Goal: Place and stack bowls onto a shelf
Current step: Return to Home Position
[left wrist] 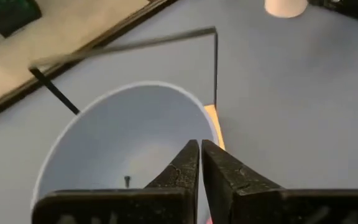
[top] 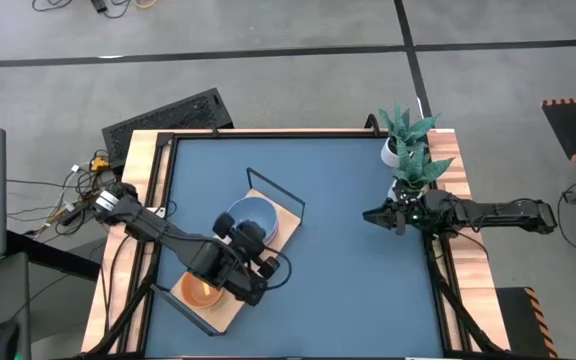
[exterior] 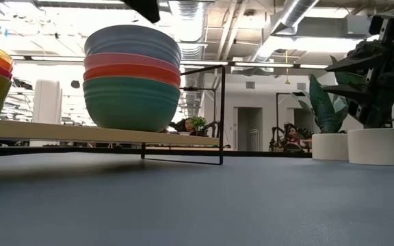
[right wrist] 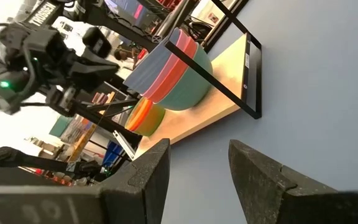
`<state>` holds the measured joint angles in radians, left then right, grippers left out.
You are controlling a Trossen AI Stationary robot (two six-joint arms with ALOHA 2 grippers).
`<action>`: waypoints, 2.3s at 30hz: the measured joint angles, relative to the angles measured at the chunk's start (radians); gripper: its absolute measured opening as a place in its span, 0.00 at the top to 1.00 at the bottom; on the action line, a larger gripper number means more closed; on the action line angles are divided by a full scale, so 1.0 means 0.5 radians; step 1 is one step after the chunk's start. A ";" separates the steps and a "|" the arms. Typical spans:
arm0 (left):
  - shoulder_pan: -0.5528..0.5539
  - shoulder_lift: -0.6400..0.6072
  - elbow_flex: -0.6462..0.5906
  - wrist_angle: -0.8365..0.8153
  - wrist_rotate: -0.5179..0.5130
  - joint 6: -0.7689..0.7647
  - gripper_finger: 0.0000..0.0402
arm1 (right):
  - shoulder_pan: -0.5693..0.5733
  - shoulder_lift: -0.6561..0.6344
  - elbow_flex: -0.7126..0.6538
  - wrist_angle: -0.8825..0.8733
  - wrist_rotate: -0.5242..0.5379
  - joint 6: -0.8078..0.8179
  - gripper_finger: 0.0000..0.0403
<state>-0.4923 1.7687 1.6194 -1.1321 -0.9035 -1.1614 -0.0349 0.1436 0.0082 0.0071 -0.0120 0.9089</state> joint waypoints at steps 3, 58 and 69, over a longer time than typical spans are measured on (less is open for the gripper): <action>-0.002 0.003 -0.070 0.023 0.006 -0.067 1.00 | 0.001 0.000 0.000 0.000 0.000 0.000 0.53; -0.006 -1.092 -0.225 0.154 0.160 0.733 1.00 | -0.014 -0.003 0.036 1.343 -0.436 -0.653 0.53; -0.166 -2.130 -1.655 1.204 0.416 0.897 1.00 | -0.058 -0.004 0.037 1.191 -0.438 -0.786 0.53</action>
<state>-0.5751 0.7036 0.7917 -0.5301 -0.6954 -0.7129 -0.0640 0.1418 0.0269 0.6027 -0.2309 0.5160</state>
